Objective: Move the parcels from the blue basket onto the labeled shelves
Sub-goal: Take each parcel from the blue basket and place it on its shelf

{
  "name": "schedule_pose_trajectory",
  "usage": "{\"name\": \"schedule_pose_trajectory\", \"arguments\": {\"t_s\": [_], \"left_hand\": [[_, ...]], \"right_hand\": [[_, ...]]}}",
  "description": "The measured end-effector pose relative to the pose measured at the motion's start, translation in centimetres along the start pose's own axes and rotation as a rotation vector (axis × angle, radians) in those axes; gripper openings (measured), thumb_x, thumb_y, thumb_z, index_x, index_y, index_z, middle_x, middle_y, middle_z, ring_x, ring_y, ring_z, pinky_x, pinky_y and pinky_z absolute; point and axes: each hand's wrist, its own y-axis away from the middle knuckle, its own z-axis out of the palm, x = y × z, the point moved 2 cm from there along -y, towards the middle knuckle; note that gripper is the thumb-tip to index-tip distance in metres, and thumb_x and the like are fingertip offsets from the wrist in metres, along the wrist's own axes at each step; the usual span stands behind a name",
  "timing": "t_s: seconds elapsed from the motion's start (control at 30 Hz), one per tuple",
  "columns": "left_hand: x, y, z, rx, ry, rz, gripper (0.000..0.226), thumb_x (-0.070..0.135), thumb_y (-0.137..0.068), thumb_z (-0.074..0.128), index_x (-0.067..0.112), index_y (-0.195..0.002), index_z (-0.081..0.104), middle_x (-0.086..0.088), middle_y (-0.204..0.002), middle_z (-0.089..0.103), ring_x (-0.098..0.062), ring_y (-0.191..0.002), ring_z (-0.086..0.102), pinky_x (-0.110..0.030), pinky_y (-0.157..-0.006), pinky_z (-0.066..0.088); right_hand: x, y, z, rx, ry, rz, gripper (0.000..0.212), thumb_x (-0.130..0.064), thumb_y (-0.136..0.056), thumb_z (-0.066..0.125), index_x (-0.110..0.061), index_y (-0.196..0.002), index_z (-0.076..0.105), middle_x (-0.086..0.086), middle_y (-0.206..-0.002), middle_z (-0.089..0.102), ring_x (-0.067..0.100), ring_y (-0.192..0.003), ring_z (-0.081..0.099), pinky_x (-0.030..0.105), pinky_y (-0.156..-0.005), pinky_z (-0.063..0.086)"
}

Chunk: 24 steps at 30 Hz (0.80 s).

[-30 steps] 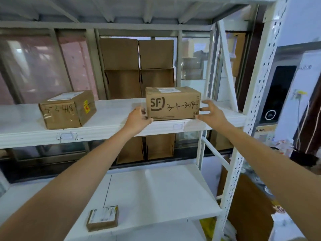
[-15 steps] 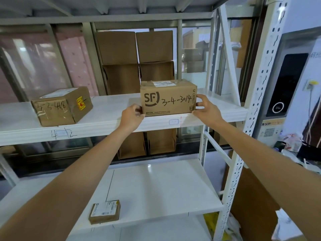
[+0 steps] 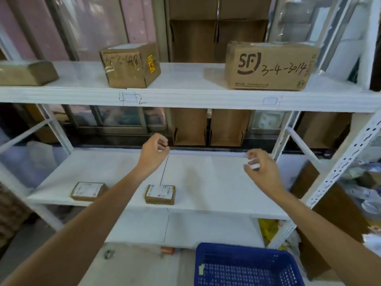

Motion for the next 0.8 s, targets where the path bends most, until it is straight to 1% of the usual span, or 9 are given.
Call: {"name": "schedule_pose_trajectory", "arguments": {"t_s": [0.07,0.13,0.23,0.33,0.43,0.5,0.57,0.67,0.8], "left_hand": [[-6.2,1.2,-0.1,-0.047,-0.016,-0.173,0.016,0.009,-0.086,0.064,0.008,-0.101,0.059,-0.009,-0.102,0.065,-0.018,-0.087,0.061,-0.021,-0.072,0.041],[-11.7,2.2,-0.4,-0.082,-0.022,-0.31,0.016,0.01,-0.085,0.065,0.01,-0.1,0.059,-0.009,-0.104,0.066,-0.021,-0.089,0.062,-0.024,-0.075,0.041],[-19.0,3.3,-0.1,-0.156,-0.012,-0.428,0.02,0.01,-0.085,0.062,0.01,-0.105,0.06,-0.009,-0.11,0.067,-0.022,-0.094,0.064,-0.024,-0.076,0.041],[-24.7,3.5,1.4,-0.236,0.047,-0.499,0.026,0.008,-0.088,0.056,0.011,-0.113,0.058,-0.01,-0.12,0.064,-0.024,-0.098,0.063,-0.024,-0.078,0.04],[-28.5,2.9,3.9,-0.323,0.06,-0.524,0.037,0.012,-0.09,0.052,0.015,-0.127,0.051,-0.006,-0.133,0.055,-0.021,-0.105,0.059,-0.023,-0.082,0.037],[-30.3,2.3,5.6,-0.361,0.082,-0.534,0.045,0.013,-0.091,0.05,0.016,-0.136,0.045,-0.005,-0.141,0.048,-0.023,-0.114,0.057,-0.024,-0.085,0.036],[-31.5,1.8,7.0,-0.403,0.086,-0.519,0.051,0.012,-0.092,0.047,0.018,-0.141,0.039,-0.006,-0.145,0.041,-0.025,-0.117,0.055,-0.025,-0.083,0.036],[-32.7,1.9,8.4,-0.46,0.087,-0.492,0.054,0.008,-0.091,0.046,0.018,-0.144,0.038,-0.007,-0.147,0.038,-0.024,-0.121,0.05,-0.023,-0.081,0.037],[-33.8,3.0,9.5,-0.524,0.061,-0.445,0.056,0.005,-0.089,0.046,0.012,-0.143,0.04,-0.008,-0.149,0.036,-0.024,-0.13,0.044,-0.021,-0.094,0.037]], "right_hand": [[0.0,1.2,5.3,-0.184,0.0,0.084,0.037,-0.014,-0.082,0.074,-0.012,-0.115,0.059,0.009,-0.109,0.062,0.023,-0.088,0.064,0.044,-0.08,0.057],[-0.5,2.0,10.3,-0.323,-0.007,0.153,0.037,-0.018,-0.082,0.075,-0.016,-0.116,0.059,0.008,-0.111,0.061,0.023,-0.091,0.064,0.037,-0.083,0.055],[-1.1,2.7,17.8,-0.445,-0.047,0.267,0.04,-0.021,-0.085,0.072,-0.019,-0.122,0.057,0.007,-0.117,0.059,0.022,-0.1,0.062,0.031,-0.089,0.05],[-1.4,3.1,24.6,-0.534,-0.059,0.363,0.048,-0.023,-0.09,0.066,-0.021,-0.135,0.049,0.009,-0.131,0.054,0.023,-0.115,0.056,0.031,-0.097,0.045],[-0.9,3.3,30.0,-0.572,-0.069,0.438,0.053,-0.024,-0.094,0.061,-0.025,-0.143,0.041,0.008,-0.144,0.047,0.024,-0.129,0.048,0.032,-0.104,0.04],[-0.3,3.4,32.8,-0.595,-0.056,0.463,0.055,-0.022,-0.095,0.057,-0.027,-0.146,0.037,0.008,-0.149,0.042,0.024,-0.134,0.043,0.032,-0.106,0.037],[0.5,3.3,35.2,-0.627,-0.031,0.464,0.058,-0.019,-0.096,0.054,-0.028,-0.149,0.033,0.008,-0.153,0.036,0.025,-0.136,0.04,0.03,-0.106,0.036],[1.6,3.2,38.1,-0.659,-0.004,0.468,0.061,-0.019,-0.096,0.053,-0.028,-0.151,0.029,0.006,-0.156,0.032,0.025,-0.138,0.038,0.031,-0.107,0.035],[2.4,3.3,40.4,-0.69,0.027,0.464,0.062,-0.019,-0.096,0.054,-0.025,-0.152,0.027,0.007,-0.157,0.032,0.025,-0.14,0.037,0.034,-0.11,0.036]]}}
